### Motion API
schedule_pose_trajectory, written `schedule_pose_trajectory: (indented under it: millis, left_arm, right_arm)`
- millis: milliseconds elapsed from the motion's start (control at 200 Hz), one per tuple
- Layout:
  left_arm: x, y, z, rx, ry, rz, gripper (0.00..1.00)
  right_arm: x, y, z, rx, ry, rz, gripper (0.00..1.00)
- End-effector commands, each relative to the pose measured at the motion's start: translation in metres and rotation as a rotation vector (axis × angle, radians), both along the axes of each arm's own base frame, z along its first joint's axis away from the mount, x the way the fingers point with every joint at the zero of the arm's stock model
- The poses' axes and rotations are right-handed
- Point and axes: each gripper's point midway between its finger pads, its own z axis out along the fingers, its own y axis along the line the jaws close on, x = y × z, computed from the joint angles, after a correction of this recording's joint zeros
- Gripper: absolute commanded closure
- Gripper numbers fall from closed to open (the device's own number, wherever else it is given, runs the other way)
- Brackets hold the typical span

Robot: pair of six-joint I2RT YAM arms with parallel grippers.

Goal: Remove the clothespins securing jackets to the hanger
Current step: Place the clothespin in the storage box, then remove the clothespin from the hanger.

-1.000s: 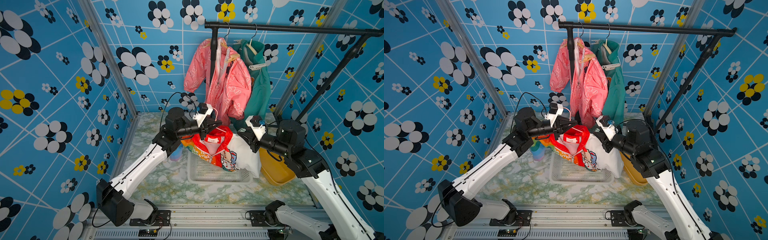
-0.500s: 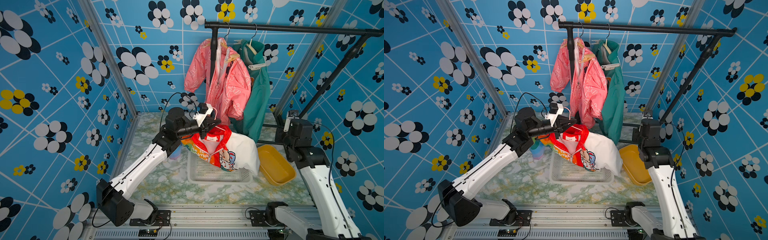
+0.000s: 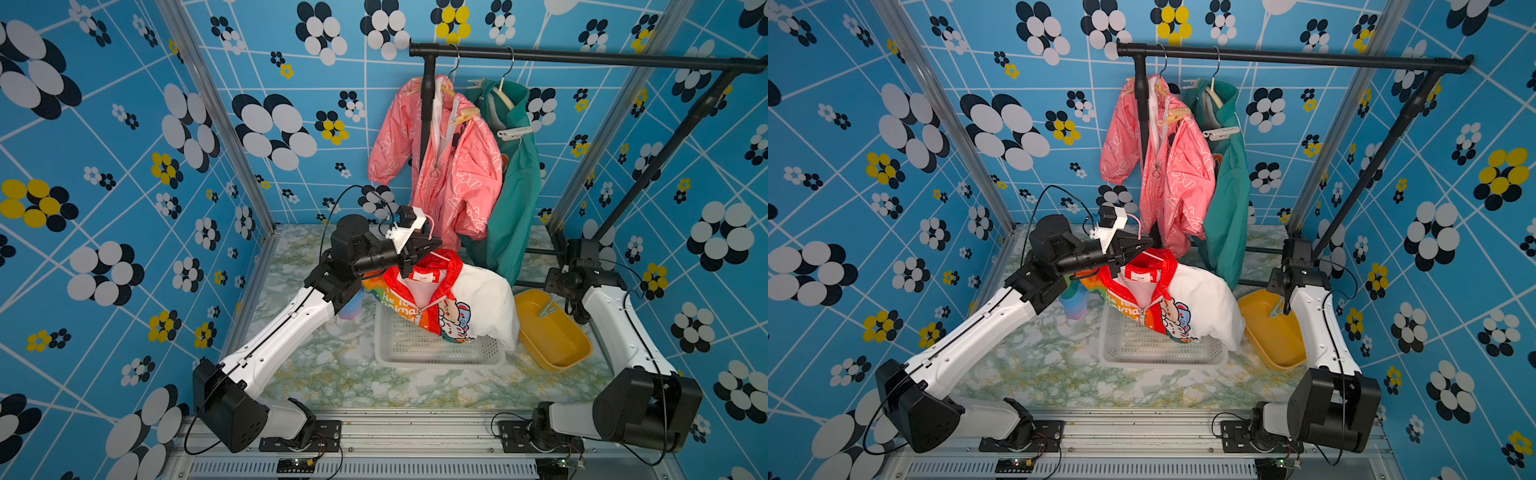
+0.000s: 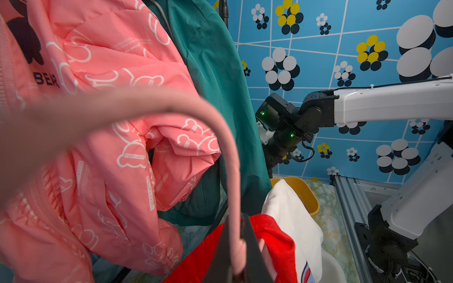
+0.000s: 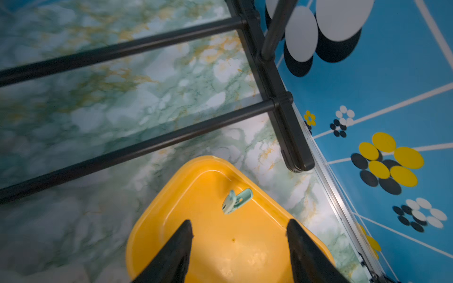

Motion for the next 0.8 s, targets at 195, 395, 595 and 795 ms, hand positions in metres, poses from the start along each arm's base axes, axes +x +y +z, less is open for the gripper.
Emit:
schedule_pose_trajectory:
  millis: [195,395,595,795]
  left_arm:
    - [0.004,-0.008,0.012,-0.02,-0.031,-0.03,1.0]
    - [-0.004,-0.008,0.017,-0.026,-0.039,-0.044,1.0]
    - [-0.015,-0.006,0.021,-0.025,-0.046,-0.072,1.0]
    - [-0.022,-0.002,0.02,-0.017,-0.057,-0.07,1.0]
  right_arm:
    - [-0.056,0.235,0.163,0.047,-0.556,1.035,0.35]
    - [-0.071,0.304,0.148,-0.041,-0.453,1.288,0.36]
    - [-0.053,0.322,0.127,-0.1,-0.393,1.304,0.36]
    - [-0.047,0.323,0.125,-0.131,-0.379,1.305,0.41]
